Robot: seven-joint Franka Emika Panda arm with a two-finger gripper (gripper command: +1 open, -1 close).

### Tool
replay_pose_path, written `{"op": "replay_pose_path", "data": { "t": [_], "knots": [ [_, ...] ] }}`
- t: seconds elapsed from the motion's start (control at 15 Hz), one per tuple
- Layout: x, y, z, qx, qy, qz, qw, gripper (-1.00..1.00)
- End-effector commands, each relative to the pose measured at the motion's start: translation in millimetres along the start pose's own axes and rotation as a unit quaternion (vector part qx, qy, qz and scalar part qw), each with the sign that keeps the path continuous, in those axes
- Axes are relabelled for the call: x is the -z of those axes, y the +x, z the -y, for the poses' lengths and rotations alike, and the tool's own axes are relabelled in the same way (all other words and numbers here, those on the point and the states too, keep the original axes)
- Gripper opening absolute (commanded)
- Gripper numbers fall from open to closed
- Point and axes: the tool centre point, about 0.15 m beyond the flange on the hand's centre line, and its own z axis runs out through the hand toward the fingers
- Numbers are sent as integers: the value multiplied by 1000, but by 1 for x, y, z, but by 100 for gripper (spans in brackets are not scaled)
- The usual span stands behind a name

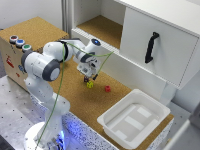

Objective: Take off the purple block that is on top of the other one

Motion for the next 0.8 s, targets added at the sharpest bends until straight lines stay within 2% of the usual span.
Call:
{"op": "replay_pose_path", "data": {
  "t": [0.0, 0.33, 0.73],
  "knots": [
    [6, 18, -5, -11, -8, 23, 1000, 100],
    [19, 4, -20, -39, -38, 15, 998, 100],
    [19, 4, -20, -39, -38, 15, 998, 100]
  ]
}}
